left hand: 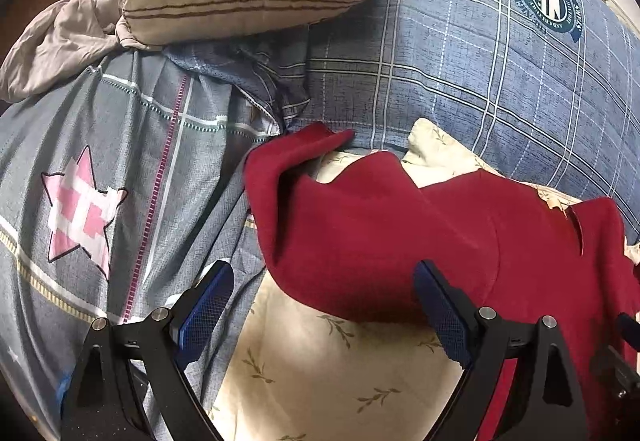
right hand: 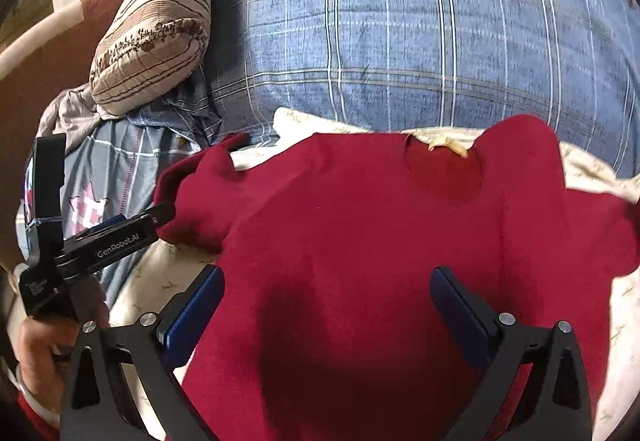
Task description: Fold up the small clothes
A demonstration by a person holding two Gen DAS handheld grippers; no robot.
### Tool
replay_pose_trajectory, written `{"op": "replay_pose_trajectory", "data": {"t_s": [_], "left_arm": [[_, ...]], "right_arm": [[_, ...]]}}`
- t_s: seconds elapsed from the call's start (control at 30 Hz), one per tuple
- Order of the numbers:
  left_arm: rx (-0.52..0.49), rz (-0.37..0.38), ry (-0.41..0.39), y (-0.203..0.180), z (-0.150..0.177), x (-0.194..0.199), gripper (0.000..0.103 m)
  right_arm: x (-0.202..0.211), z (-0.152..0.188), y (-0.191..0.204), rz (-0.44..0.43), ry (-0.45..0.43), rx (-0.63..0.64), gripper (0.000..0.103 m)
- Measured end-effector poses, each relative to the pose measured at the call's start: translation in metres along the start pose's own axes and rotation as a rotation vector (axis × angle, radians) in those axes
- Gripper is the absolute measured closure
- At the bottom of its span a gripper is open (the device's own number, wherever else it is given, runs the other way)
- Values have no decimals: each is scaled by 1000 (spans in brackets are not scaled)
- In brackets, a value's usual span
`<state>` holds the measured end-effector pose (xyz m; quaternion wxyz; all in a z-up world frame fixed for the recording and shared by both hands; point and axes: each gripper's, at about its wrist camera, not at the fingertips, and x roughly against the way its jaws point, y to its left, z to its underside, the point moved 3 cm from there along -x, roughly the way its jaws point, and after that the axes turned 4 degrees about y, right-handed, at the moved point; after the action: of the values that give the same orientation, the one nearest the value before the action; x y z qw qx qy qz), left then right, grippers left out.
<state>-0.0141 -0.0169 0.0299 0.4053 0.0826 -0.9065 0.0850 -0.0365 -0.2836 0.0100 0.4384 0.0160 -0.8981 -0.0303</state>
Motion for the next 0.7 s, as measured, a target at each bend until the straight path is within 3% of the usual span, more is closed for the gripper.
{"op": "replay_pose_trajectory", "data": {"t_s": [0.23,0.4,0.57,0.63,0.7], "left_arm": [[44,-16,5,14,-2,-3,12],[69,-39,24,20,-4,-7,12],[127,-76,28,37,-10,-10,12],[151,-86,44,43,-11,-14,12],[169,-86,54,47,-12,-18,12]], "right_arm": [[3,-8,5,7,-23,28,0],[-6,-10,6,0,21,28,3],[-10,-17,20,-42,15,65,15],[-18,-21,26,-51,21,86,32],[-29,-27,36,-65,28,102,36]]}}
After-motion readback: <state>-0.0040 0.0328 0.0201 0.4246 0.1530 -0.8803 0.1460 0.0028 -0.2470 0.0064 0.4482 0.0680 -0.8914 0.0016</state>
